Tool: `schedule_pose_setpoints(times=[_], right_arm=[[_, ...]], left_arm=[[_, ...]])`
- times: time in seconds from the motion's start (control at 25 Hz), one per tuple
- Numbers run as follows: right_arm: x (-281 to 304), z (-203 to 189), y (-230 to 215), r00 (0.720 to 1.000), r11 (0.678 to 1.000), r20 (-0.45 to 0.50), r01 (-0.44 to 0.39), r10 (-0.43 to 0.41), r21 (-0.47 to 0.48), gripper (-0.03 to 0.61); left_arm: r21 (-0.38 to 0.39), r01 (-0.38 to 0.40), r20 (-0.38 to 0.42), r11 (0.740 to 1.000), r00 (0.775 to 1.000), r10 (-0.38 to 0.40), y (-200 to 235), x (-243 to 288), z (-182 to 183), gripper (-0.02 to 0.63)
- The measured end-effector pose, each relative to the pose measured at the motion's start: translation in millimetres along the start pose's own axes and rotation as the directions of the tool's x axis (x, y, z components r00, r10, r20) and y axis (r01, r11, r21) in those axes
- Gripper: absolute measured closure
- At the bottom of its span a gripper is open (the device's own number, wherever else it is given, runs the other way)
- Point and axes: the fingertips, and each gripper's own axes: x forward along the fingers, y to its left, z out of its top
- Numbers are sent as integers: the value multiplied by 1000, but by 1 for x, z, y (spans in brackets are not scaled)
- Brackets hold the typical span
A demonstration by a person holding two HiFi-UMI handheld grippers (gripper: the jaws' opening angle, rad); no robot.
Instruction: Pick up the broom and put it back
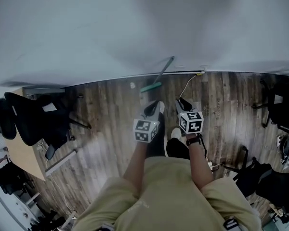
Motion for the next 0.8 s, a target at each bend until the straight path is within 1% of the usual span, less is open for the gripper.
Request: schedule_pose_setpoints(times=[0.2,0.4,0.56,0.64,0.8], right_arm=[[61,-19,3,997,999,-56,-46,47,22,480],[109,-36,1,992,998,-110,-64,67,26,455],[150,-59,-17,985,997,-166,-40,50,65,401],[170,-67,-28,983,996,-178,-19,35,92,369],[209,-65,-53,987,988,-156,-2,26,153,362]], left_arm=[[-54,-52,-35,997,998,50,48,22,-17,612],[-75,-67,-57,995,996,63,75,39,-30,612],[-99,-70,-57,993,996,64,89,49,-37,612],[-116,-80,-58,990,996,74,94,51,-43,612],[-138,-87,-61,987,995,79,97,59,-55,612]])
